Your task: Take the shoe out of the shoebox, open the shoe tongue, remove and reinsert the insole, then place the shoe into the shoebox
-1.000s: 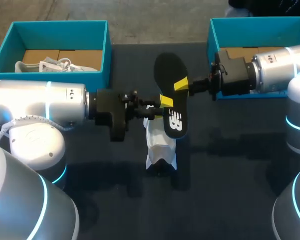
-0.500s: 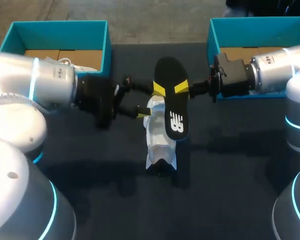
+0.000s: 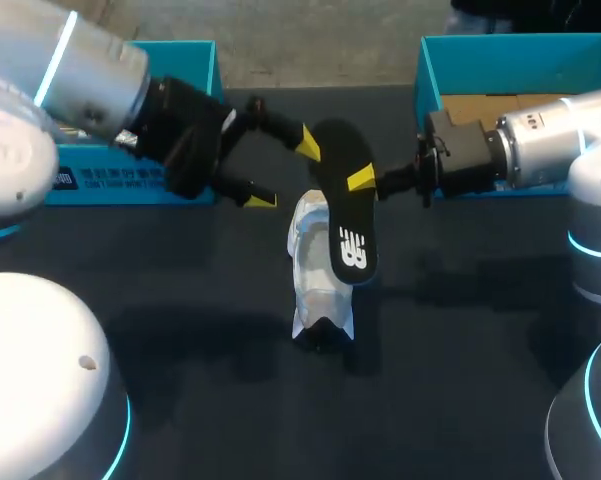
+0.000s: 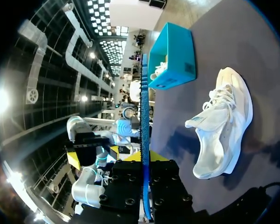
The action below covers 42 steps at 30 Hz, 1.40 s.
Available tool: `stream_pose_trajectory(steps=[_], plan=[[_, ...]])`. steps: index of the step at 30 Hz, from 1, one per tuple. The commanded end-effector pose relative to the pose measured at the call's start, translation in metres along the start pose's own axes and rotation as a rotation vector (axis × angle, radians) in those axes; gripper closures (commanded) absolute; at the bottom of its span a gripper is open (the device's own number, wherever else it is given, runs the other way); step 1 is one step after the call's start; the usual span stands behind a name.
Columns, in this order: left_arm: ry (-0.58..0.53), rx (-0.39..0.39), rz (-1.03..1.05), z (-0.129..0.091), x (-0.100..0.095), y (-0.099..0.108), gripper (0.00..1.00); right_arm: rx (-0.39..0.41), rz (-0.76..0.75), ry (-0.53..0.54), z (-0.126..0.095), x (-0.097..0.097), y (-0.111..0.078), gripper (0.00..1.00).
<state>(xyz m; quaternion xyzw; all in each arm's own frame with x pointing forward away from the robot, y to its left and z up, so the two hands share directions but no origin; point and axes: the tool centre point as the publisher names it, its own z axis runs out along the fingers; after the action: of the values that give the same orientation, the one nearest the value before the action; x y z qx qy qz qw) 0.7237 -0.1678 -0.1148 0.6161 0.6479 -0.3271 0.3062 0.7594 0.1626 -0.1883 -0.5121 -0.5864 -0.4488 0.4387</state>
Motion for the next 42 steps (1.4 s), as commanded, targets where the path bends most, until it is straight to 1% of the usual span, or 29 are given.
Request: stream_pose_trajectory(steps=[1,3,6,10,17,20,24,26,28,30,35,42], plan=[[0.383,0.051,-0.039,0.001,-0.009,0.009,0.00,0.005,0.003,-0.006,0.004,-0.003,0.000,1.00],[0.438,0.064,-0.036,0.001,-0.009,0.011,0.00,0.006,0.005,-0.010,0.004,-0.005,0.000,1.00],[0.481,0.082,-0.039,0.001,-0.011,0.013,0.00,0.009,0.002,-0.014,0.005,-0.005,0.001,1.00],[0.603,0.125,-0.035,0.000,-0.013,0.016,0.00,0.017,0.002,-0.015,0.007,-0.005,0.002,1.00],[0.752,0.160,-0.050,-0.004,-0.015,0.021,0.00,0.025,-0.004,-0.020,0.007,-0.005,0.003,1.00],[0.765,0.141,-0.043,-0.004,-0.018,0.022,0.00,0.021,-0.011,-0.025,0.006,-0.005,0.003,1.00],[0.789,0.146,-0.053,-0.003,-0.020,0.021,0.00,0.016,-0.014,-0.025,0.005,-0.006,0.005,1.00],[0.808,0.139,-0.049,0.000,-0.019,0.020,0.00,0.020,-0.012,-0.028,0.006,-0.008,0.006,1.00],[0.824,0.156,-0.054,0.002,-0.017,0.018,0.00,0.024,-0.009,-0.026,0.007,-0.009,0.006,1.00],[0.836,0.151,-0.057,0.005,-0.015,0.017,0.00,0.032,-0.008,-0.023,0.008,-0.009,0.005,1.00],[0.831,0.149,-0.088,0.013,-0.010,0.015,0.00,0.048,-0.007,-0.018,0.011,-0.008,0.004,1.00],[0.828,0.138,-0.124,0.016,-0.003,0.015,0.00,0.057,-0.005,-0.014,0.014,-0.008,0.003,1.00]])
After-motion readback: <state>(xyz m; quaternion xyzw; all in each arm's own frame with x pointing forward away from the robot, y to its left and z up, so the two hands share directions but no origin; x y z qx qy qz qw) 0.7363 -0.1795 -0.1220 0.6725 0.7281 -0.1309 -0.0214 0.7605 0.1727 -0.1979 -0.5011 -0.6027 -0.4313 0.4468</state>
